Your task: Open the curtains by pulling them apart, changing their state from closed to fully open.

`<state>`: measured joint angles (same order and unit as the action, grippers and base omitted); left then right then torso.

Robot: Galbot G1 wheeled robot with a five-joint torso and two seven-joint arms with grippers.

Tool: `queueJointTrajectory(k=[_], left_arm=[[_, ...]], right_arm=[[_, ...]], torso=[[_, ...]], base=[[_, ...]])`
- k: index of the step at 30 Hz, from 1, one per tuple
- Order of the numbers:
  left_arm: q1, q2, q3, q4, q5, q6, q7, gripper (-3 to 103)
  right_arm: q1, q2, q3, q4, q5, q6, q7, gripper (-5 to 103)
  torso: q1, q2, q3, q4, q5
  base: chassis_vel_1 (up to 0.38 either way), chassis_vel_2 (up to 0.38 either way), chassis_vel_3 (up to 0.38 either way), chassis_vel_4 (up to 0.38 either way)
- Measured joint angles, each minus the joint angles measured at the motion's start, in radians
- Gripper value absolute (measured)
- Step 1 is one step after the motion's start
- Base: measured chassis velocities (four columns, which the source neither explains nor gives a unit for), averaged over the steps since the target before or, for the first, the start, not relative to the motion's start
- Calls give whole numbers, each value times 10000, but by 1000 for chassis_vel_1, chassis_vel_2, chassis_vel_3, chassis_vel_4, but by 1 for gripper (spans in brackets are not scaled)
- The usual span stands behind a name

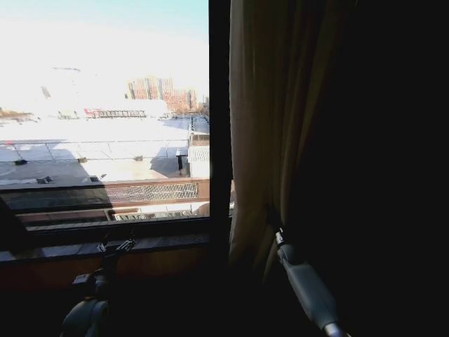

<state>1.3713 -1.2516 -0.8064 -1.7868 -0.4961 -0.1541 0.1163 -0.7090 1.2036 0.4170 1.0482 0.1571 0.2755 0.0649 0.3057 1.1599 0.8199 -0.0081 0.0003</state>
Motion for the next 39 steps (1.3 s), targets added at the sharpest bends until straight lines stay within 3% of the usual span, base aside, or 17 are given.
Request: queueJointTrajectory(k=[9, 18, 21, 24, 25, 29, 31, 32, 37, 39], left_arm=[[0, 1, 0, 0, 0, 0, 0, 100], [0, 1, 0, 1, 0, 0, 0, 100], [0, 0, 0, 1, 0, 0, -1, 100], [0, 0, 0, 1, 0, 0, 0, 100], [0, 0, 0, 1, 0, 0, 0, 100], [0, 1, -1, 1, 0, 0, 0, 100], [0, 1, 0, 1, 0, 0, 0, 100], [0, 1, 0, 1, 0, 0, 0, 100], [1, 1, 0, 1, 0, 0, -1, 100], [0, 0, 0, 1, 0, 0, 0, 100]], right_arm=[[-164, -382, 463, 37, 48, -67, 237, 0], [-735, -361, 26, 1071, 404, -76, -60, -3], [-1409, -449, -461, 2098, 875, -75, -684, 12], [-1784, -471, -740, 2635, 1101, -131, -790, 17], [-2107, -490, -940, 3102, 1318, -222, -808, 28], [-2476, -511, -1071, 3662, 1511, -451, -845, 33], [-2902, -518, -1105, 4319, 1619, -710, -847, 44], [-2902, -518, -1105, 4319, 1619, -710, -847, 44], [-3806, -484, -859, 5625, 1526, -897, -649, 71], [-3874, -485, -793, 5729, 1519, -906, -628, 77]], torso=[[0, -1, 0, 2, -2], [1, 0, 0, 5, -3], [0, 0, 0, 3, -4], [0, 0, 0, 3, -3], [0, 0, 0, 4, -3], [1, 0, 0, 4, -4], [0, 0, -1, 3, -6], [0, 0, -1, 3, -6], [0, 1, -1, 3, -4], [0, 1, -1, 3, -4]], base=[[0, 0, 0, 0], [0, 0, 0, 0], [0, 0, 0, 0], [0, 0, 0, 0], [0, 0, 0, 0], [0, 0, 0, 0], [0, 0, 0, 0], [0, 0, 0, 0], [0, 0, 0, 0], [0, 0, 0, 0]])
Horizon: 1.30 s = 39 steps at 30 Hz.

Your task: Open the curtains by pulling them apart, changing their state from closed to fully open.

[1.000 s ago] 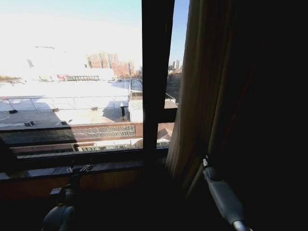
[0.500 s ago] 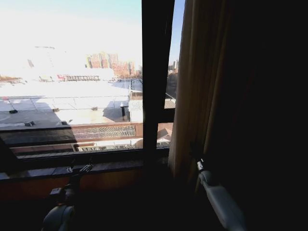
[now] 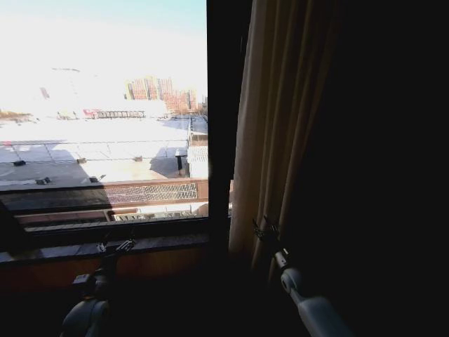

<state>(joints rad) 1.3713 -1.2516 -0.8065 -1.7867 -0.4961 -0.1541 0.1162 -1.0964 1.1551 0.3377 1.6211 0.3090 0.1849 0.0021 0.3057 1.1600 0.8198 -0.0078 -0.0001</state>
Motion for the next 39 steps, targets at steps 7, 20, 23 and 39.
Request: queueJointTrajectory(k=[7, 20, 23, 39], left_arm=[[0, 0, 0, 0, 0, 0, 0, 100], [0, 0, 0, 0, 0, 1, 0, 100], [0, 0, 0, 0, 0, 0, 0, 100], [0, 0, 1, 0, 0, 0, 0, 100]], right_arm=[[-407, -138, 343, 514, 1, 63, 26, 97], [-680, -185, 505, 831, -66, 76, 3, 100], [-676, -185, 505, 831, -68, 81, 1, 100], [-655, -178, 504, 795, -80, 94, -6, 100]], torso=[[0, -1, 0, -1, 1], [0, -1, 0, 0, 1], [0, -1, 0, 0, 1], [2, -1, 1, -1, 2]], base=[[0, 0, 0, 0], [0, 0, 0, 0], [0, 0, 0, 0], [28, 4, -24, -5]])
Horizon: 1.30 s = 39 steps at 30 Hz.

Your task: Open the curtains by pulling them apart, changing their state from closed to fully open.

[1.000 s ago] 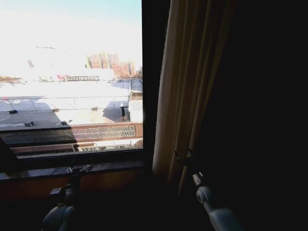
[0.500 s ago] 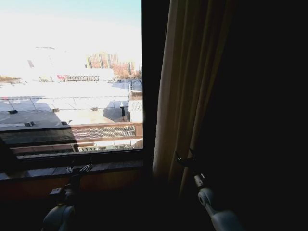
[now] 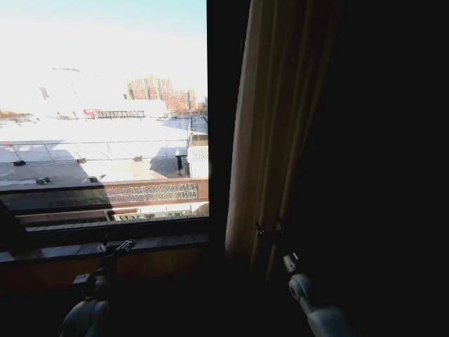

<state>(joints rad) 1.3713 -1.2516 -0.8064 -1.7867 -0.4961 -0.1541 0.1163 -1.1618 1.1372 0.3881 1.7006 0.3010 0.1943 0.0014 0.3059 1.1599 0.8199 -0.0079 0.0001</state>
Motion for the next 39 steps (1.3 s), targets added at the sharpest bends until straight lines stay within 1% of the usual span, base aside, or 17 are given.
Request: queueJointTrajectory(k=[7, 13, 17, 25, 28, 31, 32, 39], left_arm=[[0, 0, 0, 0, 0, 0, 0, 100], [0, -1, 0, 1, 0, 0, 0, 100], [0, 0, -1, 0, 0, 0, 0, 100], [1, 0, 0, 0, 0, 0, 0, 100], [0, 0, 0, 0, 0, 0, 0, 100], [0, 0, 0, 0, 0, 0, 0, 100], [0, 0, -1, 0, 0, 0, 0, 100], [0, 0, -1, 0, 0, 0, 0, 100]], right_arm=[[4, 3, -4, -6, -1, 5, 0, 100], [9, 5, -6, -9, -1, 9, -1, 100], [10, 5, -6, -12, -1, 10, -1, 100], [12, 5, -6, -16, -1, 10, -1, 100], [12, 5, -6, -16, -1, 10, -2, 100], [12, 5, -6, -16, -1, 10, -1, 100], [12, 6, -7, -16, -1, 10, -2, 100], [13, 6, -7, -16, -1, 10, -2, 100]], torso=[[-1, 0, -1, 2, 0], [0, 0, 0, 3, -4], [-2, 1, -1, 1, 2], [-1, 0, 0, 2, -5], [-2, 0, 0, 1, 0], [-2, 0, -1, 1, -5], [-1, 0, 0, 2, 1], [-3, 1, -2, 2, -2]], base=[[186, 91, -178, -88], [279, 223, -298, -228], [308, 302, -318, -276], [366, 312, -358, -318], [387, 357, -392, -345], [393, 345, -420, -343], [388, 355, -429, -323], [370, 316, -368, -321]])
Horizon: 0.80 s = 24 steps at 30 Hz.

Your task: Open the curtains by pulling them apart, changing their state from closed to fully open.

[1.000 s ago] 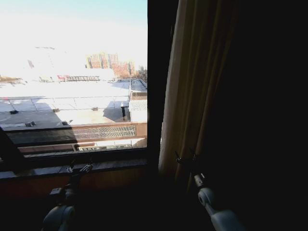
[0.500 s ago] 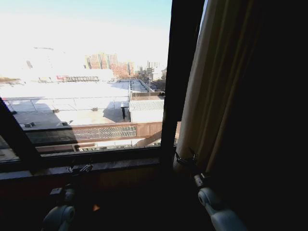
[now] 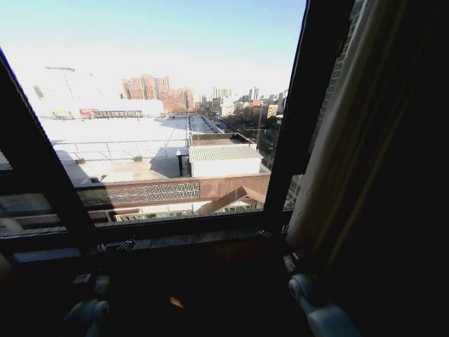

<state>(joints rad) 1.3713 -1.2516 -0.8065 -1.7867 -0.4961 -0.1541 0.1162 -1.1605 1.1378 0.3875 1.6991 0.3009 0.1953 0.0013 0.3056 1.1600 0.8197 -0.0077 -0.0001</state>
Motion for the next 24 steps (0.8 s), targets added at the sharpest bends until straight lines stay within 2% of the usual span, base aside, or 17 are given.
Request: queueJointTrajectory(k=[24], left_arm=[[0, 0, 0, 0, 0, 0, 0, 100]], right_arm=[[0, -1, 0, 0, 0, 0, 1, 100]], torso=[[1, -1, 1, -1, 4]], base=[[383, 323, -379, -325]])
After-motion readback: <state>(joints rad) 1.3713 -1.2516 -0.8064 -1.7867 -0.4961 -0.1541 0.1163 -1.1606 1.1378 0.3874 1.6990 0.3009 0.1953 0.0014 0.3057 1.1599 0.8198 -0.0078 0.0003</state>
